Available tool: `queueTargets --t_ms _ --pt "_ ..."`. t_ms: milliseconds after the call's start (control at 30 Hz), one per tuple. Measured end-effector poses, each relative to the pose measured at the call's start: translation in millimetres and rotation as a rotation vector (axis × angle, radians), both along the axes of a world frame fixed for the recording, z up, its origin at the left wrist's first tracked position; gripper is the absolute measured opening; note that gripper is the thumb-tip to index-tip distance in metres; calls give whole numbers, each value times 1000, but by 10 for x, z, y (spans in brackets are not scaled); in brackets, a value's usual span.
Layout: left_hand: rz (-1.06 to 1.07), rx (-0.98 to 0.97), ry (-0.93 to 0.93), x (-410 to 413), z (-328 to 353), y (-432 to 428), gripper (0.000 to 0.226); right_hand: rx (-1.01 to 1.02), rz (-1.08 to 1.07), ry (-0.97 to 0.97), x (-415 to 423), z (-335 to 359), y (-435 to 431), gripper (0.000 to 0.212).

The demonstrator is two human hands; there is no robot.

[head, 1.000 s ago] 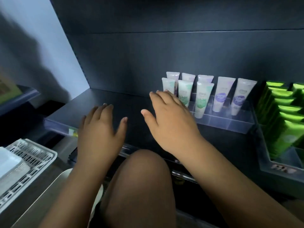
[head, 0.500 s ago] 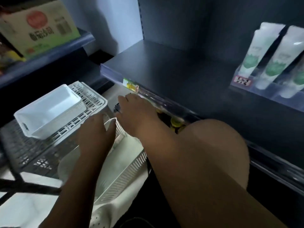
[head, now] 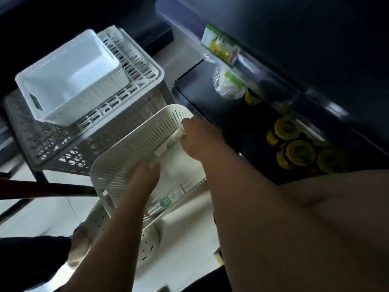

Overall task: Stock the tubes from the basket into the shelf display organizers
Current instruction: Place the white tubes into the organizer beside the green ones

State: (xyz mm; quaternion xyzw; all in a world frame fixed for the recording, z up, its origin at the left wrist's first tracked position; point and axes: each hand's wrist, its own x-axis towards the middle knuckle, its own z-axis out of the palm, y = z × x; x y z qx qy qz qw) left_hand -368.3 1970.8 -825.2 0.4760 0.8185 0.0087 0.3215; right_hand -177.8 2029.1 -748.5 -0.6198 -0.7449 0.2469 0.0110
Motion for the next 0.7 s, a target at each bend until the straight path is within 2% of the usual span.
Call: queueTargets --t_ms 100,167,267,333,433,500,567,700 --pt "-57 -190 55 -112 -403 -57 55 22 92 14 -157 -295 163 28" --pt "-113 -352 24 -178 -658 -73 66 -1 149 28 -275 -529 248 27" --pt "-234 -547 -31 -241 -944 -83 73 -96 192 -6 -442 -904 358 40" --pt "-334 -628 -23 -260 -1083 -119 68 -140 206 -44 -542 -1147 441 49" --pt "-416 -589 -3 -324 -1254 -183 51 -131 247 -103 -655 -1439 564 57" --pt "-422 -524 -6 -388 -1337 -196 37 -118 287 -148 -702 -1569 631 62" --pt "-405 -477 -43 -441 -1385 -167 32 -81 326 -197 -713 -1643 688 62" --pt "-171 -273 -140 -592 -1441 -139 32 -46 352 -355 -730 -1721 789 50"
